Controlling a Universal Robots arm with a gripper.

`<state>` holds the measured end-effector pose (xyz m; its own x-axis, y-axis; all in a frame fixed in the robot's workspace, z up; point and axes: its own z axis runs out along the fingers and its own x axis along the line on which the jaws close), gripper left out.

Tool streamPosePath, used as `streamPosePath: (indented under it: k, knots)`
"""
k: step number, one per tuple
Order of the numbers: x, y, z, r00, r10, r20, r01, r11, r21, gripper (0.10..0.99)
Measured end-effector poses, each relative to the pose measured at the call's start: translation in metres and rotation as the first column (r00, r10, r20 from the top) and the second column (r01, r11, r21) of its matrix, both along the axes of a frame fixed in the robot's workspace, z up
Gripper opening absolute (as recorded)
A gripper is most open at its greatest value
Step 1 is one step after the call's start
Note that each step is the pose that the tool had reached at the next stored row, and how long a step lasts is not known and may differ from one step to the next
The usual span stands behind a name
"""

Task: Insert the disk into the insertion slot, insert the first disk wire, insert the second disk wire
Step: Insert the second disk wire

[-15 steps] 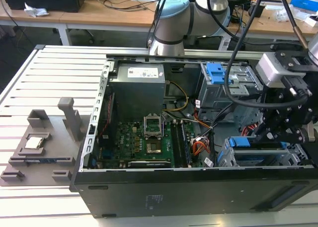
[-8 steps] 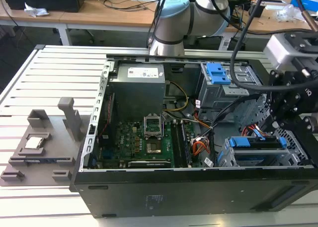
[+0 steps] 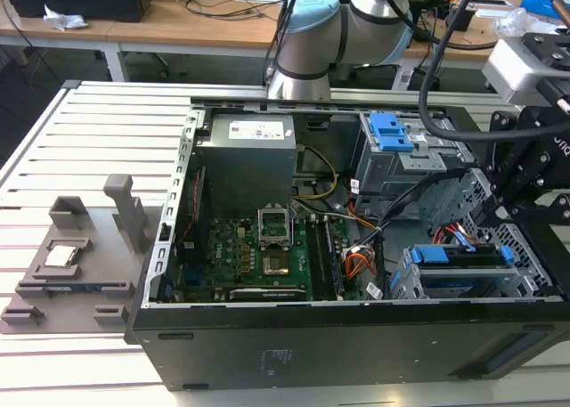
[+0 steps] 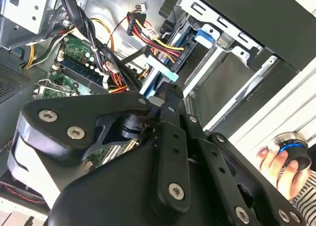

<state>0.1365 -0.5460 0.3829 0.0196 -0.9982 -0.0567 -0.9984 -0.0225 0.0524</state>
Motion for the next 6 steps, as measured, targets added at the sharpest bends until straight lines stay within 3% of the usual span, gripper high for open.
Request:
streamPosePath:
  k: [6]
  knots:
    - [0.0,0.0,0.0003,1.0,0.0,0.0,0.0,1.0,0.0,0.106]
